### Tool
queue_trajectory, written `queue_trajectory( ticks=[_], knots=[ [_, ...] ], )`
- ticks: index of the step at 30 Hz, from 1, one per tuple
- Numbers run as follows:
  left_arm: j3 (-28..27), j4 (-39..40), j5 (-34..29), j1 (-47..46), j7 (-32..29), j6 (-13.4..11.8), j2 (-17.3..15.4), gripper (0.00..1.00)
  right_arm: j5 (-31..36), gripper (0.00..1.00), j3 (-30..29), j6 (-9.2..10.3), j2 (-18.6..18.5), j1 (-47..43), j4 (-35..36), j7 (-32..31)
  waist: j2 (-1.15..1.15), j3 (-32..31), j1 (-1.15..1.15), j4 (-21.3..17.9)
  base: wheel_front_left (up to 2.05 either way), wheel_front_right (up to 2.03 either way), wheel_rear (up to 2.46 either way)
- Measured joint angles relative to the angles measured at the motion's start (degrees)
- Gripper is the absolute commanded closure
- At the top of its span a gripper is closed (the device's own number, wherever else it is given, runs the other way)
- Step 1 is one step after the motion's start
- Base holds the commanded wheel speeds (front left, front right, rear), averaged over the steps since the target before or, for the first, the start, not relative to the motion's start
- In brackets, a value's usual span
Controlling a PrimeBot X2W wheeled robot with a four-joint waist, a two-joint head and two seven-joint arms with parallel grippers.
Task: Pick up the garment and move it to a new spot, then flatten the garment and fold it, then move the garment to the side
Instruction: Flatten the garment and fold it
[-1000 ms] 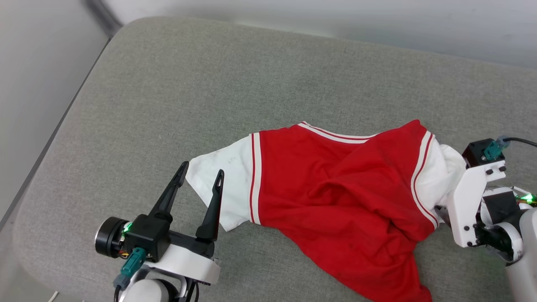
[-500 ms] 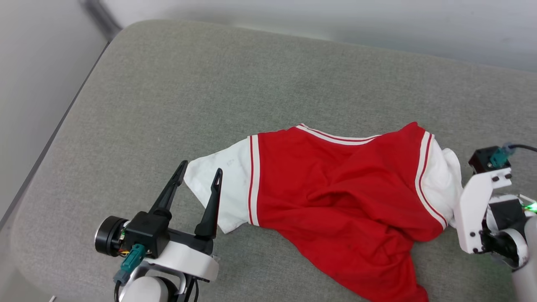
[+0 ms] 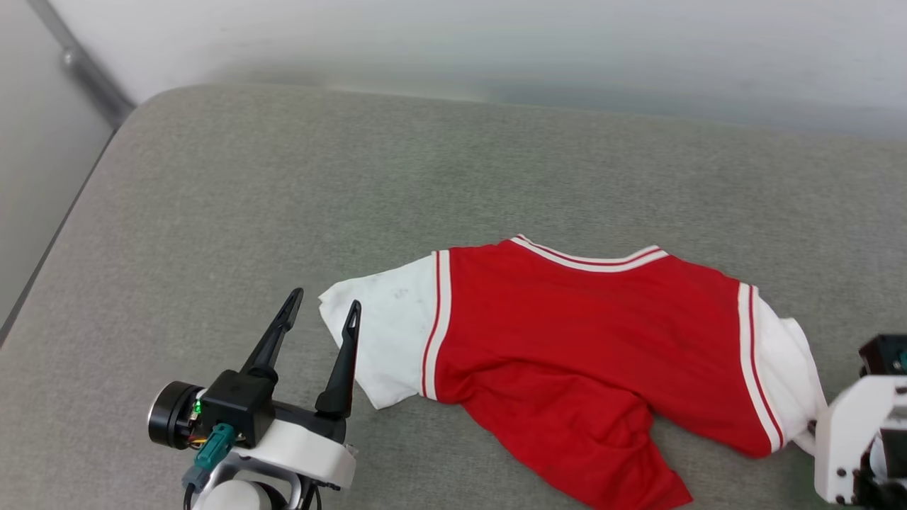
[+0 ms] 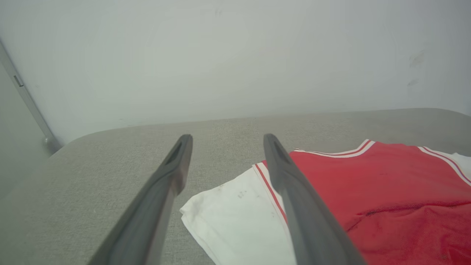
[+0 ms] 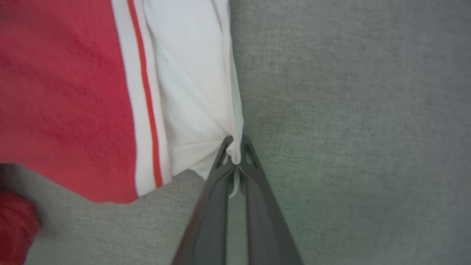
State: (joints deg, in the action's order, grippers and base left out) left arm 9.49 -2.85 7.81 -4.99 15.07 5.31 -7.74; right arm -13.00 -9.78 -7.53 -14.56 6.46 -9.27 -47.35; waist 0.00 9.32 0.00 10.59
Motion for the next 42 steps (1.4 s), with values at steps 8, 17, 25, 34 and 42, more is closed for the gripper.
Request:
queue_trajectory(
  ticks=[8, 17, 25, 34, 42],
  knots=[
    [-0.41, -0.7, -0.01, 0.51, 0.0, 0.26, -0.23, 0.0, 1.41, 0.33, -3.11, 0.02, 4.0, -5.82, 2.59, 2.48, 0.0, -0.62, 0.0, -2.58, 0.0, 0.0, 0.0],
    [-1.52, -0.96, 0.67, 0.56, 0.0, 0.58, -0.05, 0.0, 0.82, 0.0, -3.03, 0.03, 5.04, -3.58, 6.43, 18.69, 0.0, -2.27, 0.0, -5.17, 0.0, 0.0, 0.0],
    [-3.25, -0.23, 2.24, 1.3, 0.0, 0.75, 0.89, 0.0, 0.83, 0.0, -1.63, 0.02, 5.26, -4.45, 12.44, 36.57, 0.0, -3.25, 0.0, -6.56, 0.0, 0.0, 0.0],
    [-4.07, -2.15, 4.9, 0.93, -3.23, 1.31, -0.54, 0.0, 1.08, 0.0, -0.12, 0.03, 7.62, -5.24, 15.52, 44.85, 0.0, -2.0, 0.0, -7.91, 0.0, 0.0, 0.0],
    [-1.48, -5.0, 12.3, -11.47, -31.07, 2.03, -10.93, 0.0, 2.5, 0.0, 0.03, 0.03, 8.17, -2.6, 18.82, 45.9, 0.0, 2.29, 0.0, -9.23, 0.0, 0.0, 0.0]
  ],
)
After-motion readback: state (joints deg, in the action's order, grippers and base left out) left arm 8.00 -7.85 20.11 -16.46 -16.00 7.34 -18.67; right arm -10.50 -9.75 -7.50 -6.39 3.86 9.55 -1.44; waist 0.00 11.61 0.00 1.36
